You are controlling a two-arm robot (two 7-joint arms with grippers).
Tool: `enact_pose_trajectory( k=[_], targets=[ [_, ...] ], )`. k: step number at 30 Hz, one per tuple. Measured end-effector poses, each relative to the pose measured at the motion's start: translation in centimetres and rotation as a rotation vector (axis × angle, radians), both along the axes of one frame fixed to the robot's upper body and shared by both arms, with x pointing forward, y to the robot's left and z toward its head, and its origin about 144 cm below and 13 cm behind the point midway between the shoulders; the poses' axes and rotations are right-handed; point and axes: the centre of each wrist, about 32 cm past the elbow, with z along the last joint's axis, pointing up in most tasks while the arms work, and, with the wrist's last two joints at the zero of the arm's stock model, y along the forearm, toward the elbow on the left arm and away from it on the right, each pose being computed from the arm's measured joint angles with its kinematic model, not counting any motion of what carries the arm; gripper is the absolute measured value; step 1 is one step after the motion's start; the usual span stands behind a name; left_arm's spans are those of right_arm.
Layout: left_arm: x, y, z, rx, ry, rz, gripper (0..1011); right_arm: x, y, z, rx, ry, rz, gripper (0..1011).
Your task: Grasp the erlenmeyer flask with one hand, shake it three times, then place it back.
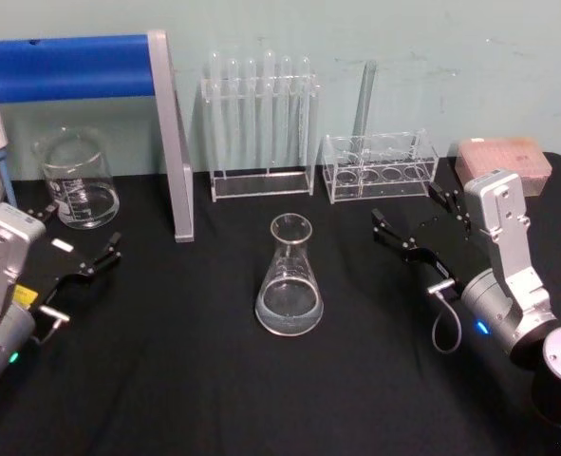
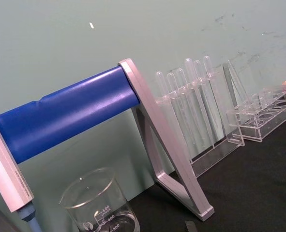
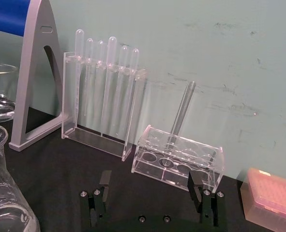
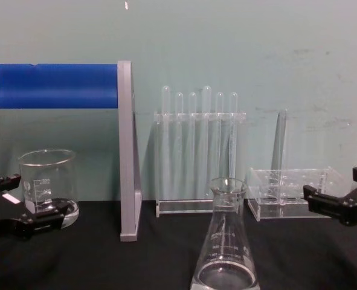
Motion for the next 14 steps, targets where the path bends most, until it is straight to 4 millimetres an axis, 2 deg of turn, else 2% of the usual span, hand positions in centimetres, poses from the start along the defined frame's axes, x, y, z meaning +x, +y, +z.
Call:
enact_pose_trajectory(
  k=[14],
  targets=[
    [0.00, 0.00, 0.00, 0.000, 0.000, 0.000, 1001, 0.00, 0.00, 0.00, 0.000, 0.000, 0.000, 1000]
  ],
)
